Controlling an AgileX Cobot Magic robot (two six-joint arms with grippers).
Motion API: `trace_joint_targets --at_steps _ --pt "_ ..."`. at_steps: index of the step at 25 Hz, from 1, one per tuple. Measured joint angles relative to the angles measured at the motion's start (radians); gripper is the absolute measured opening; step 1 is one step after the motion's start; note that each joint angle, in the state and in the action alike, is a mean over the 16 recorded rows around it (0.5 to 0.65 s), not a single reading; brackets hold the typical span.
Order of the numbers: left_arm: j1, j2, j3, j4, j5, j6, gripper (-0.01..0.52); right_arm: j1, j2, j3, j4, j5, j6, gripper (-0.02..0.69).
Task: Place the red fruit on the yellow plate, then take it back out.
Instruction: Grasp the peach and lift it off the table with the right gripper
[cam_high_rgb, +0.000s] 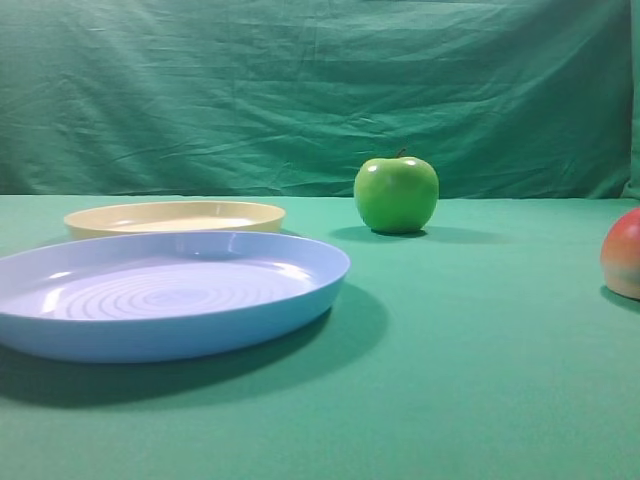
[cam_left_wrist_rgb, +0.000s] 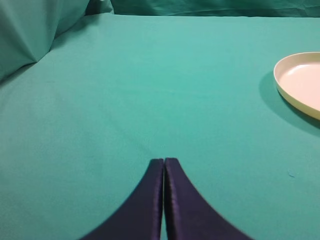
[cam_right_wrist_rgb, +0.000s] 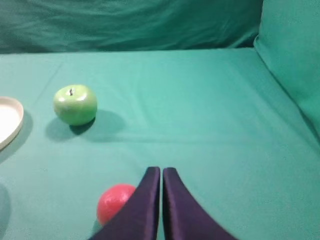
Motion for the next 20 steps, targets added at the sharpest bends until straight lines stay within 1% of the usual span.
trace_joint_targets --at_steps 6,10,14,20 --pt "0.000 0.000 0.000 0.000 0.000 0.000 0.000 0.039 0.184 -0.216 0.017 0.293 0.000 0.000" --pt "0.000 0.000 0.000 0.000 0.000 0.000 0.000 0.050 0.282 -0.302 0.036 0.429 -0.006 0.000" --pt "0.000 0.000 0.000 0.000 0.000 0.000 0.000 0.066 0.359 -0.340 0.055 0.492 -0.019 0.000" --pt "0.000 0.000 0.000 0.000 0.000 0.000 0.000 0.107 0.451 -0.349 0.075 0.489 -0.050 0.003"
